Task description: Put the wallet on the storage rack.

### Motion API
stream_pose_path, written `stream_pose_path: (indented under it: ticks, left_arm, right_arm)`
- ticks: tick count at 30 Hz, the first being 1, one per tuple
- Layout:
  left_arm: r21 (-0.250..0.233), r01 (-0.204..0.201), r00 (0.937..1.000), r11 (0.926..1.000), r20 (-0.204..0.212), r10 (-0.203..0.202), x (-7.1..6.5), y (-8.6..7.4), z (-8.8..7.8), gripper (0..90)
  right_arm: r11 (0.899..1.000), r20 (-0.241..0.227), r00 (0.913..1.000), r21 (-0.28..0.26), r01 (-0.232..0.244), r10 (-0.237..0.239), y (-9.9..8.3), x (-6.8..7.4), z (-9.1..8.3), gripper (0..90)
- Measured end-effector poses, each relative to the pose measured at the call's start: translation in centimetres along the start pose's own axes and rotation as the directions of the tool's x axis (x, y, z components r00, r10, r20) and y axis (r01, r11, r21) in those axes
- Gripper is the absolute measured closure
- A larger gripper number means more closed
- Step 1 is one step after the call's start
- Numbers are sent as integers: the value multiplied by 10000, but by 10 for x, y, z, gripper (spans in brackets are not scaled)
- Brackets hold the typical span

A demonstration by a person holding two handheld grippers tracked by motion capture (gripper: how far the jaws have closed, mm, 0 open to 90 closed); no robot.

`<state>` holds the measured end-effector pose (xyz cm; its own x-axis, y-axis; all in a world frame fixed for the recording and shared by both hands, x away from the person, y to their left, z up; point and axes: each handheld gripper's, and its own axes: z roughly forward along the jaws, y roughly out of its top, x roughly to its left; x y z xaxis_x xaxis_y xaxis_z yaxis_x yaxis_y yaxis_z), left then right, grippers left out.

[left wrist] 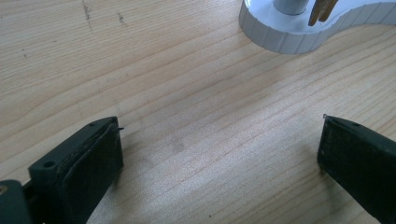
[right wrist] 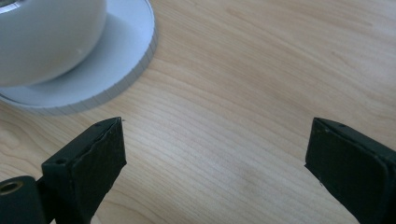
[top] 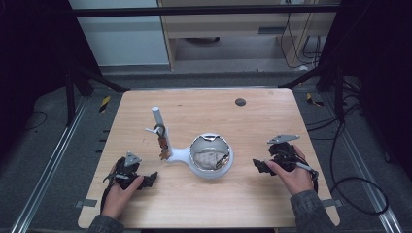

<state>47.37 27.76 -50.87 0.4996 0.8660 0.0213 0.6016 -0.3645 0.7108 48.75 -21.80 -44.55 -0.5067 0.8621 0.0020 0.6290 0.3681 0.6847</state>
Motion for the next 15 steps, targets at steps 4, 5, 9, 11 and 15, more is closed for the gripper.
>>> stream_pose_path:
  ticks: [4,5,9,11,15]
  left_arm:
    - [-1,24,10000,10000,4,-24,0,0,0,0]
    - [-2,29,10000,10000,6,-29,0,0,0,0]
    - [-1,26,10000,10000,1,-26,0,0,0,0]
    - [-1,4,10000,10000,-4,-4,0,0,0,0]
    - [-3,30,10000,10000,0,-30,0,0,0,0]
  right_arm:
    - [9999,46,9998,-1,-168,168,-10,-3,7,55]
    - [9995,64,9995,17,-315,315,-13,-5,9,55]
    - [9981,237,9978,-30,-617,618,-22,-11,16,59]
    - [9969,233,9967,59,-783,781,-28,-14,22,58]
    - [9950,249,9950,198,-975,970,-37,-16,31,59]
